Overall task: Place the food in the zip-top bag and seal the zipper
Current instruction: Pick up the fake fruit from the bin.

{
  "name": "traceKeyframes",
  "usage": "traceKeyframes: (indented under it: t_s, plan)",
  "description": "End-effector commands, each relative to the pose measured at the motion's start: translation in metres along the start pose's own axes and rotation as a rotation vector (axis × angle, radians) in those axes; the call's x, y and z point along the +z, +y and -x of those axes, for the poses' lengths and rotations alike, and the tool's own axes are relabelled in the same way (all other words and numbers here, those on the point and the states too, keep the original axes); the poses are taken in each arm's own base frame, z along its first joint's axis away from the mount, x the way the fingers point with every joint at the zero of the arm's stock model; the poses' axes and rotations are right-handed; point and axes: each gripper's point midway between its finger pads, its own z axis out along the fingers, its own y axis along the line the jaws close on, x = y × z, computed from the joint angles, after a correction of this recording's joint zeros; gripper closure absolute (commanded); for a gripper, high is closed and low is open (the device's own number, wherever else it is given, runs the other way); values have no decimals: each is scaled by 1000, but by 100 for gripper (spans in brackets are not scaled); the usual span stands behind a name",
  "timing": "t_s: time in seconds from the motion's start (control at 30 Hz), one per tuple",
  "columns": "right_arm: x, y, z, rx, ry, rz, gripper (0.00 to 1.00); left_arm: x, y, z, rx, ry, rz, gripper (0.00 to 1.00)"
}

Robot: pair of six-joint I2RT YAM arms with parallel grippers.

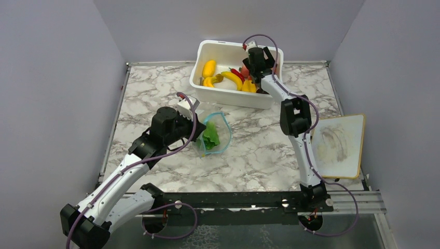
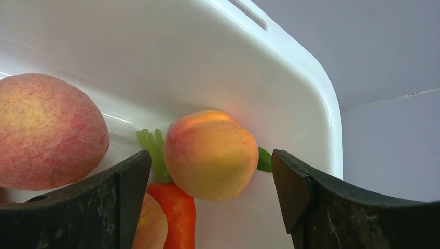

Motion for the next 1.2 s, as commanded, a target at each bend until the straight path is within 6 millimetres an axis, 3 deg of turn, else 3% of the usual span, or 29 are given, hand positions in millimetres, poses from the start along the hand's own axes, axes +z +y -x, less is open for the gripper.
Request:
traceKeyframes:
  t_s: [0.0, 0.1, 0.27, 0.53, 0.77, 1.17]
  plan:
    - [13, 10, -27, -25, 58, 18, 16, 0, 0, 10, 22, -36, 4, 100]
    - [10, 5, -32, -29, 94, 4, 18, -1, -1, 10, 22, -39, 4, 100]
    - [-2, 8, -24, 42, 91, 70, 18, -2, -1, 11, 23, -43, 3, 100]
    - [14, 16, -51, 7, 150, 38, 22, -2, -1, 11, 23, -44, 5, 100]
    - [22, 9, -54, 10, 142, 11, 20, -1, 0, 10, 23, -39, 7, 100]
    - [15, -1, -28, 50, 78, 35, 48, -3, 1, 11, 25, -48, 12, 100]
